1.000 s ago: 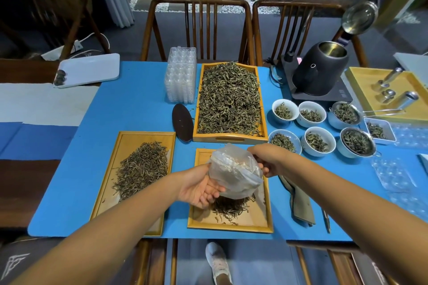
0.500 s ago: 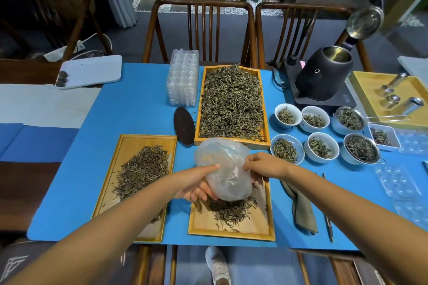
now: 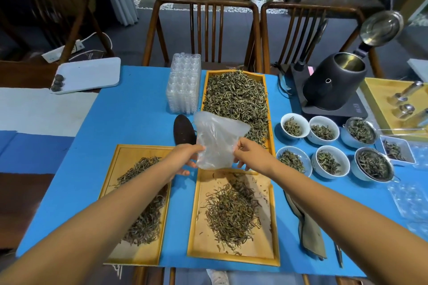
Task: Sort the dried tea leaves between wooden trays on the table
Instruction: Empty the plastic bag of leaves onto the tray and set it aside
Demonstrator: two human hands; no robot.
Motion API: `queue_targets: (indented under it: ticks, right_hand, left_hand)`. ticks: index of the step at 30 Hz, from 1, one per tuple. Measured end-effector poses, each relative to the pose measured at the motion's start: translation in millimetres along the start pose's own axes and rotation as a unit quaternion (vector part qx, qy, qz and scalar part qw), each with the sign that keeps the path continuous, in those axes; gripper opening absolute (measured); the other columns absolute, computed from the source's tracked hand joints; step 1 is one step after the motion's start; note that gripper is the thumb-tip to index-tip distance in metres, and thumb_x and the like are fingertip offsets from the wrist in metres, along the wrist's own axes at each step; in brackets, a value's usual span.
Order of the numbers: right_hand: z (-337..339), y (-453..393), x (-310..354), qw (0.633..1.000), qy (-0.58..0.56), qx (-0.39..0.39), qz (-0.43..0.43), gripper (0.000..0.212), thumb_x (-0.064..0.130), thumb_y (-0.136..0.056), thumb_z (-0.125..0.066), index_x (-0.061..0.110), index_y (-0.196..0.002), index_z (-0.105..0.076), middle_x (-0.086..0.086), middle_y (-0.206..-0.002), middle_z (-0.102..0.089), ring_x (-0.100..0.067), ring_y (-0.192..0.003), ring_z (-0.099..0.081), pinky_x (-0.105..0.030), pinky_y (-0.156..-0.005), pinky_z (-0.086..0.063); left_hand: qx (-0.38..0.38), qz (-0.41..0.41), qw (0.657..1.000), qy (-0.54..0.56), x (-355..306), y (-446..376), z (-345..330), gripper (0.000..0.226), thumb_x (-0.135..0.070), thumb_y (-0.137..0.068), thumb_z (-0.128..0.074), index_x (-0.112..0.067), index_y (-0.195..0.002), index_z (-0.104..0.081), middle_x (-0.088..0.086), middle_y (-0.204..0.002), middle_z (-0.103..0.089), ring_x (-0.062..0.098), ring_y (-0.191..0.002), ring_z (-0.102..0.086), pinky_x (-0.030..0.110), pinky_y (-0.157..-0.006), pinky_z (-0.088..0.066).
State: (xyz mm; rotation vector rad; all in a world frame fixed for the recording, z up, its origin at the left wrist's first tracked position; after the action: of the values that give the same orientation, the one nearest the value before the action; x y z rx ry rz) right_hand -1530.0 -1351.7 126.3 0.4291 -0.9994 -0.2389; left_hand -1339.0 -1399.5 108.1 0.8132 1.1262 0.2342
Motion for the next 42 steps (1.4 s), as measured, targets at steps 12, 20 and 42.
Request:
queue_targets:
  ticks: [12,20,42]
  right_hand:
    - [-8.6,-54.8,19.6,1.000,-0.004,-0.026,0.015,0.012,0.013,-0.090,-0.043,0.018,-0.080,-0.048,-0.008,-0.079,-0.058,-0.023,-0.074,-0.057,-0.044,-0.075,-0.051]
    - [-11.5,-67.3,24.2,0.999,0.027,-0.025,0.029,0.010,0.014,-0.092,-0.042,0.012,-0.095,-0.051,-0.020,-0.096,-0.064,-0.033,-0.088,-0.062,-0.043,-0.079,-0.049]
    - [-11.9,-21.9,-0.7,0.998,0.026,-0.047,-0.013,0.012,0.020,-0.094,-0.044,0.012,-0.102,-0.049,-0.003,-0.085,-0.056,-0.022,-0.078,-0.054,-0.044,-0.078,-0.052]
  left_hand:
    - [-0.077,-0.015,0.993,0.084,-15.7,-40.3,21.3,0.024,-0.010,-0.090,-0.052,-0.006,-0.112,-0.061,0.010,-0.098,-0.063,0.015,-0.075,-0.057,0.023,-0.059,-0.046]
    - [-0.106,-0.022,0.989,0.101,-12.2,-59.8,27.0,0.033,-0.002,-0.089,-0.052,-0.006,-0.121,-0.056,0.015,-0.119,-0.061,0.022,-0.101,-0.061,0.028,-0.072,-0.054]
    - [-0.145,-0.028,0.987,0.068,29.2,-28.3,27.4,0.024,-0.011,-0.092,-0.053,-0.011,-0.116,-0.058,0.011,-0.114,-0.059,0.016,-0.098,-0.055,0.027,-0.071,-0.052]
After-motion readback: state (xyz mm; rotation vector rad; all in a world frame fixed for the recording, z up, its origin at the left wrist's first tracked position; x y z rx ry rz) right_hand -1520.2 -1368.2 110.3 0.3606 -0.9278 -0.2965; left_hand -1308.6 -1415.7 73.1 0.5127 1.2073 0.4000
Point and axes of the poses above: each hand's wrist, its own y-axis away from the middle knuckle, its own z-axis out of the back of the hand, x = y × z, the point moved 3 cm from there along -y, towards the middle knuckle
